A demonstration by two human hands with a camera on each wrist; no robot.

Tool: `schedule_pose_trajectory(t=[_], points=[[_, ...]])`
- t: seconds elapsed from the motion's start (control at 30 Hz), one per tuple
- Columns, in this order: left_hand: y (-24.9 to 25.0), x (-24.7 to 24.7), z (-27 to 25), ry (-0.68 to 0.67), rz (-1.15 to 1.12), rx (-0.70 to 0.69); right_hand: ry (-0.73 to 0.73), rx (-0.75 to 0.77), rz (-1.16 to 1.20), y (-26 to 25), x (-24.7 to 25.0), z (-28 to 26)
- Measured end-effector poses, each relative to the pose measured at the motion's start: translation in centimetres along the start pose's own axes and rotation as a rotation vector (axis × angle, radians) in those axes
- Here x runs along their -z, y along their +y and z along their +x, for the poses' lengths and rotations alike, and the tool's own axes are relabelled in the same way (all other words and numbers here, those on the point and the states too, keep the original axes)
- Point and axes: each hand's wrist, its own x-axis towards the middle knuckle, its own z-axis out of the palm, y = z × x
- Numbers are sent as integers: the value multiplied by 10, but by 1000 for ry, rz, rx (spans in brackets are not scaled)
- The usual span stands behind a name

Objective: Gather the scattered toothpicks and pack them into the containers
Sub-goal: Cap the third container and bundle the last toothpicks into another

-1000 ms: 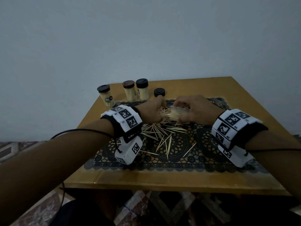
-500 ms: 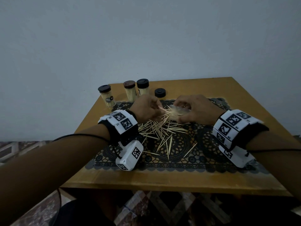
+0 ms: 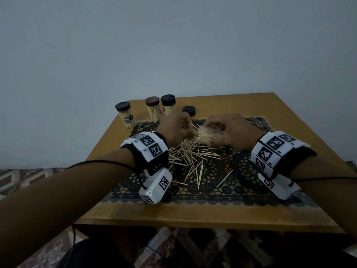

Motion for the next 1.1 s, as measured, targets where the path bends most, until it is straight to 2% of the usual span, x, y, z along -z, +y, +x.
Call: schedule_pose_trajectory(t=[0.07,0.23,0.3,0.4,0.57,0.67,0.7,0.73,0.8,0.83,0.9,1.0,1.1], points=[[2,0,0,-1,-25,-4,17,3,3,1,0,0],[1,7,-5,-105,-135,16,52,-2,-9,2,0,1],[-1,8,-5,-49,-132,59,45,-6,-5,2,0,1],[0,4,-4,44,-88,23,40,8,20,2,0,2],[7,1,-4,51,-133,-30,75,25,27,2,0,1],[5,4,-2,131,-101,-18,84,36,34,4,-1,1],[4,5,-2,92,-114,33,86,41,37,4,-1,1],[4,6,-4,-2,-126,77,89,46,35,4,-1,1],[8,5,-10,-228,-121,41,92,47,34,3,-1,1],[13,4,-15,-301,-118,6,91,44,35,2,-1,1],[22,2,-19,-318,-173,-51,91,40,34,1,-1,1],[31,2,-14,-252,-244,-31,112,55,42,1,-1,0],[29,2,-11,-293,-36,-94,124,72,70,0,-1,-1]])
